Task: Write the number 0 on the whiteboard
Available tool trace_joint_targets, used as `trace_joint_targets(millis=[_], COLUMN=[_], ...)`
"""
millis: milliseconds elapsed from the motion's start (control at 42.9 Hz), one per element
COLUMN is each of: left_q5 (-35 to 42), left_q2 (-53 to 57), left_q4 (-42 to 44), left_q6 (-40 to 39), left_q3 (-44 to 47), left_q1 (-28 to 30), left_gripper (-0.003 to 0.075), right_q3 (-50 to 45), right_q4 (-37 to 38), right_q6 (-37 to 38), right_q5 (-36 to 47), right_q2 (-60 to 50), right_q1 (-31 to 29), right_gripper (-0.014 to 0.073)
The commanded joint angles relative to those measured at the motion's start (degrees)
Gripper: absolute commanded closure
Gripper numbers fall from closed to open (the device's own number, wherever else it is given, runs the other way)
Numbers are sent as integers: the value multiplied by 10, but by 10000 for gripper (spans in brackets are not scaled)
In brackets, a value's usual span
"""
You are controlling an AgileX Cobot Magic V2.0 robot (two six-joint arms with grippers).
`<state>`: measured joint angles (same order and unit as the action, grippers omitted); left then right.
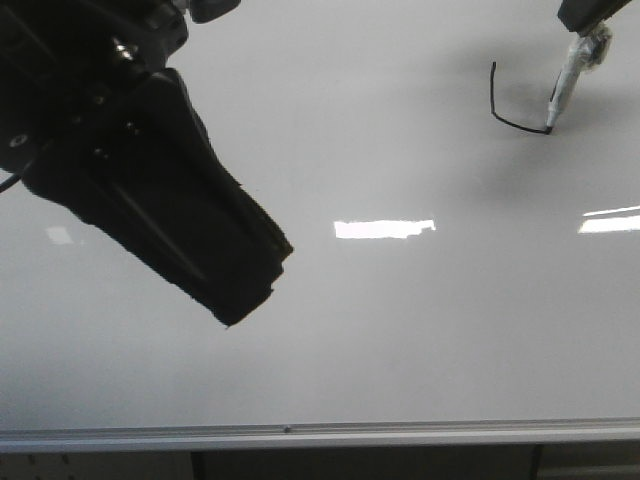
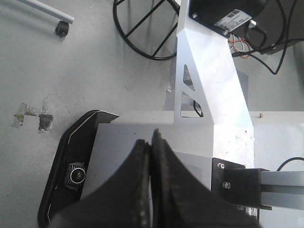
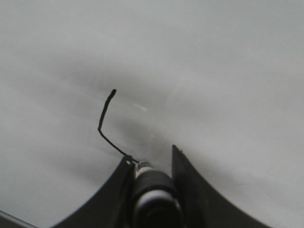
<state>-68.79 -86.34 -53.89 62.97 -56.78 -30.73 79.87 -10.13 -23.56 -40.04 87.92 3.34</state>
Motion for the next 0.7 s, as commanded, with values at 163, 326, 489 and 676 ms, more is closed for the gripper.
trace_joint_targets(millis=[163, 326, 489, 676], left_q5=[-13, -13, -13, -13], left_q2=[23, 23, 23, 23], left_q4=[-37, -37, -37, -37], left_q6=[0, 0, 0, 0], left_q3=[-16, -16, -16, -16], left_q1=[-3, -3, -3, -3], left_gripper=[740, 740, 740, 740], right_q3=[50, 74, 83, 83], right_q4=[10, 9, 5, -25], right_q6=[4, 4, 4, 4], right_q5=[68, 78, 89, 111], right_q2=[-25, -25, -24, -24], right_q1=[-5, -5, -5, -5], right_gripper=[661, 661, 661, 661])
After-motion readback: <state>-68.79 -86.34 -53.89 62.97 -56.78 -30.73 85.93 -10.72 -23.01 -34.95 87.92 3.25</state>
